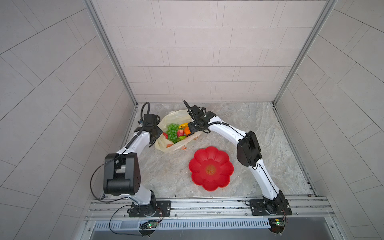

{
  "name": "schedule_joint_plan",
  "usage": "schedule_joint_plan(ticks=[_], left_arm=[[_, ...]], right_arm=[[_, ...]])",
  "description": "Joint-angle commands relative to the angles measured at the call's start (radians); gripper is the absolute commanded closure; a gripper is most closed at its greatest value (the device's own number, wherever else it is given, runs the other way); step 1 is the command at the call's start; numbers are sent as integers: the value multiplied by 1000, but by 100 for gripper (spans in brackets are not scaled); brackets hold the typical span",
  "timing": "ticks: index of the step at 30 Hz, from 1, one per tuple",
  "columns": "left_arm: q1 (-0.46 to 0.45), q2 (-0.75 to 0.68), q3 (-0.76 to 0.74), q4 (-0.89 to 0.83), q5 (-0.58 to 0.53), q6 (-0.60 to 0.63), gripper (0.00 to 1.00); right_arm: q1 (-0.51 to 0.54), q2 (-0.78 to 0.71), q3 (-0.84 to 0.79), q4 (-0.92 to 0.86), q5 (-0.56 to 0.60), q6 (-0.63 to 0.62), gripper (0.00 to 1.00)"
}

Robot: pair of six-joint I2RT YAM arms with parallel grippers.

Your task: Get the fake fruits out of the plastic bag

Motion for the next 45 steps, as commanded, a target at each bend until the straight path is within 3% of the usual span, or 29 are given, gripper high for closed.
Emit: schedule_joint_plan(ticks=[1,4,8,10,21,27,31,37,42,45], left_arm=[[-1,-103,-65,52,0,-33,100],[-31,-166,-151,91,-22,-49,100],[-155,-188,-218,117,-132,4,100],[-176,-177,-231,105,-159,13,100],[-174,-168,-258,139,-202,57,100],[-174,-182,-299,121,-246,-22,100],[-174,-175,-316,135,-243,-44,100],[-174,-205,-330,136,-250,-44,100],[-174,-298,-384,163,-311,-49,100],[-176,-295,-393,188,-289,-39,100]], right_arm=[[11,10,31,-95,11,-37,36],[15,-34,-35,-90,31,-54,31],[34,-133,-169,-61,9,-80,20],[43,-170,-233,-39,18,-78,18],[43,-269,-394,0,45,-95,19],[43,-305,-482,11,68,-122,23],[43,-247,-461,23,82,-126,25],[40,-111,-289,-31,110,-147,26],[51,-127,-264,-56,113,-156,25],[68,-208,-321,-45,139,-140,23]])
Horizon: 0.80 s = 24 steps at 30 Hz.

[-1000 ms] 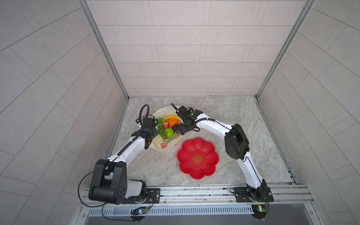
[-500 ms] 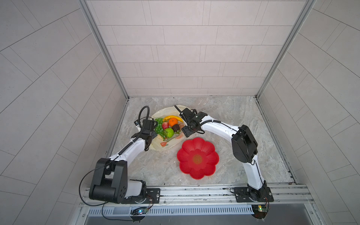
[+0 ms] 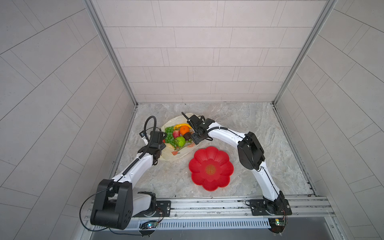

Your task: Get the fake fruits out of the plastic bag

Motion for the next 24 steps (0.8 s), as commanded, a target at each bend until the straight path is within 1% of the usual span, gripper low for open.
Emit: schedule_joint_plan(ticks=[1,4,6,11,15,19,24], left_arm=[[1,7,-11,32,-6,5,100],[1,27,2,29,20,6,100],[1,11,-7,23,23,-1,100],[-3,-75,-60,48,-7,-18,100],[-2,-63,-64,51,-6,-27,100],[-2,-94,-78,55,-13,-40,100],[-1,-70,-70,49,-12,-50,100]], right_arm=[[28,-126,-44,-32,45,8,23],[64,-203,-66,-37,75,25,23],[95,-232,-59,-42,94,26,23],[171,-253,-59,32,59,25,23],[185,-152,42,22,-23,35,24],[179,-43,154,-19,-34,3,26],[158,74,275,-38,-157,-10,29]])
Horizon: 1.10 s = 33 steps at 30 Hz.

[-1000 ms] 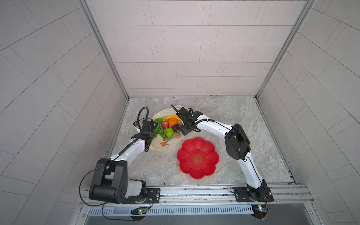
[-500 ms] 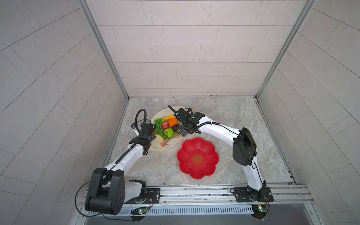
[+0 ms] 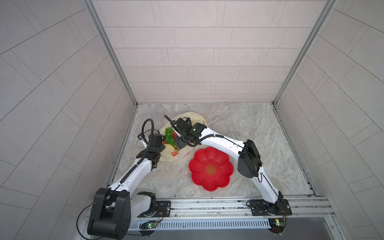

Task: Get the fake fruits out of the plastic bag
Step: 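Reach the right gripper into the bag and grasp the green custard apple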

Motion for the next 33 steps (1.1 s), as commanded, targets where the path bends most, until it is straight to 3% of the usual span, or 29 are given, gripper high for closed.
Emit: schedule_joint_plan(ticks=[1,11,17,24,33], left_arm=[[-2,8,-6,3,-10,-12,100],[1,13,26,-14,32,7,100],[1,2,35,22,128,28,100],[1,8,41,-15,65,26,100],[1,14,39,-12,67,26,100]], right_arm=[[-10,65,90,-58,-75,-16,29],[-12,196,202,-103,-14,0,30],[-13,239,212,-97,9,9,31],[-16,252,234,-101,-5,19,35],[-16,225,255,-113,-15,9,39]])
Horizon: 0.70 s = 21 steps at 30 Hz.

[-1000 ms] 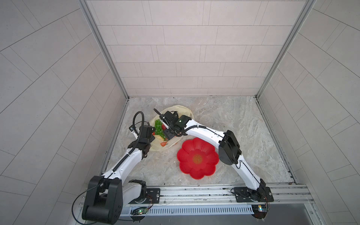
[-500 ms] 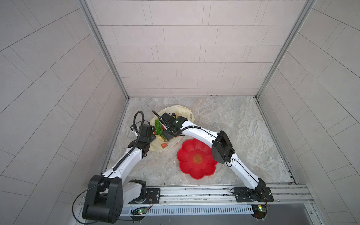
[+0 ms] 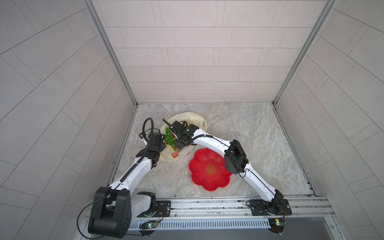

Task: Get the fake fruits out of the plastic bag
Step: 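Reach the right gripper into the bag and grasp the green custard apple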

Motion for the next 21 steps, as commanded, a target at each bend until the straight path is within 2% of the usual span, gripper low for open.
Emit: schedule_joint_plan(ticks=[1,3,5,7,11,21], left_arm=[[1,4,22,-12,-13,10,100],[1,3,22,-12,-13,10,100],[2,2,22,-13,-10,9,100],[1,2,22,-20,-16,4,100],[1,3,25,-32,-29,2,100],[1,9,26,-26,-23,5,100]], right_arm=[[2,-18,19,-15,-1,-14,36],[1,-13,18,-9,14,-25,30],[-5,-2,20,0,20,-33,29],[-15,10,21,13,28,-25,28],[-35,36,26,46,-46,-44,27],[-40,95,82,62,-90,-82,23]])
